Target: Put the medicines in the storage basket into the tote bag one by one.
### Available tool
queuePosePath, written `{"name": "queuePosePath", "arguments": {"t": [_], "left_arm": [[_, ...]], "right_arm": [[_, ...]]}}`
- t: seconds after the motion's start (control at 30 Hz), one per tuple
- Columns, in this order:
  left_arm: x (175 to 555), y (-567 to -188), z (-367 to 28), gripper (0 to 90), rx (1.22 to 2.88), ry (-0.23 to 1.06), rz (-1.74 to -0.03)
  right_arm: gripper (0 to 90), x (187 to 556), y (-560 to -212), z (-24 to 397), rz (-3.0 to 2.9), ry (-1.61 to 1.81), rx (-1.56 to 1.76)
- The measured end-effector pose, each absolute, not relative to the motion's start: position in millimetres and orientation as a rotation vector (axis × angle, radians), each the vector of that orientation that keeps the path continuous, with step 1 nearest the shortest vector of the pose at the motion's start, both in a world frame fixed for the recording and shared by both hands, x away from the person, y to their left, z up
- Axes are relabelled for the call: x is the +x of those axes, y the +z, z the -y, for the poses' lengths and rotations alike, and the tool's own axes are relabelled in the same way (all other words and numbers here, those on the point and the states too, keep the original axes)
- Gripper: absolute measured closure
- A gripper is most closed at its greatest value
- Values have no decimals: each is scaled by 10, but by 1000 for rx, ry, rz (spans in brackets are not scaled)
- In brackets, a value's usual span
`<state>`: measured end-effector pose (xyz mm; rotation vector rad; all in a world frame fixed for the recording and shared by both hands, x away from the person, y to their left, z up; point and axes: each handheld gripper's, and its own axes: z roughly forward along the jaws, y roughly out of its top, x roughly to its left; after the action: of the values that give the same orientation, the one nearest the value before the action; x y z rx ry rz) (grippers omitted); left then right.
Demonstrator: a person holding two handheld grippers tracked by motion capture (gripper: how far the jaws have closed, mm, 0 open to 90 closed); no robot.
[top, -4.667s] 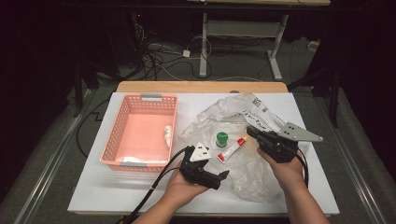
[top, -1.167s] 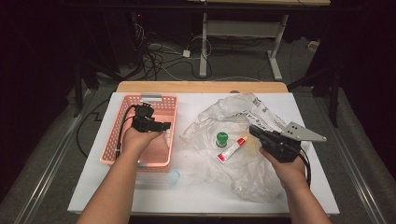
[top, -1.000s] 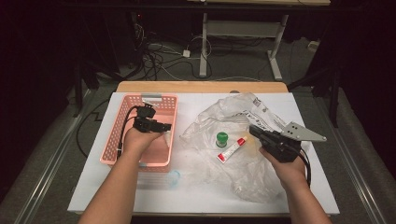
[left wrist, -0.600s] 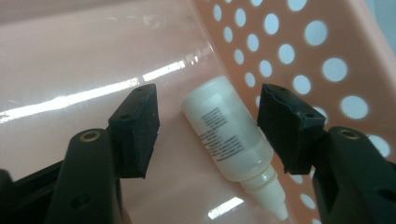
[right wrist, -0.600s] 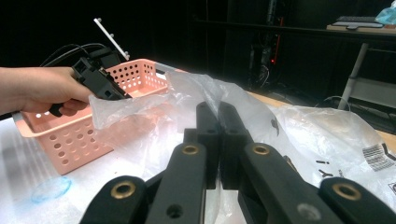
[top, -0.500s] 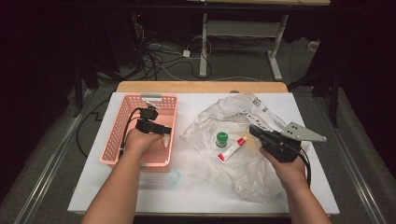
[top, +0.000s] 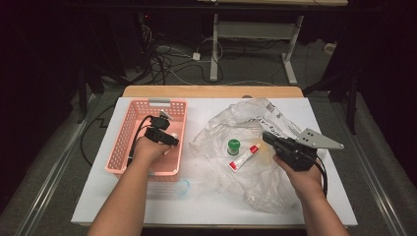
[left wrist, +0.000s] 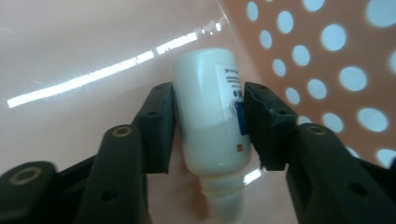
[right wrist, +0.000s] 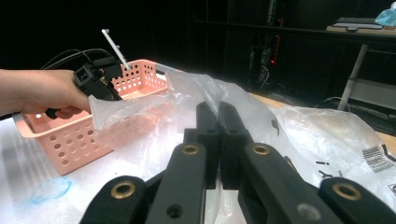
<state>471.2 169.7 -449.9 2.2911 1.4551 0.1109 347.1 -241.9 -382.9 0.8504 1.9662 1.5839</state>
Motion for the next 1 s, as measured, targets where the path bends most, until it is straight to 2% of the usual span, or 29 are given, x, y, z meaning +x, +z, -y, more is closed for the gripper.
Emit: {"name": "queuePosePath", "arguments": {"t": [0.37,0.57,1.0], "left_arm": [[4690,-4483,-1678,582,2315,151,-1452],[4654,-4394,-1739,582,2277,164,-1450],[4414,-4150,-1740,582,2229,235,-1340]], "right_arm": [[900,3468,-3817,2430,-1961,1586,842],[900,3466,-3810,2438,-1955,1591,848],[900,3458,-3816,2417,-1962,1588,847]]}}
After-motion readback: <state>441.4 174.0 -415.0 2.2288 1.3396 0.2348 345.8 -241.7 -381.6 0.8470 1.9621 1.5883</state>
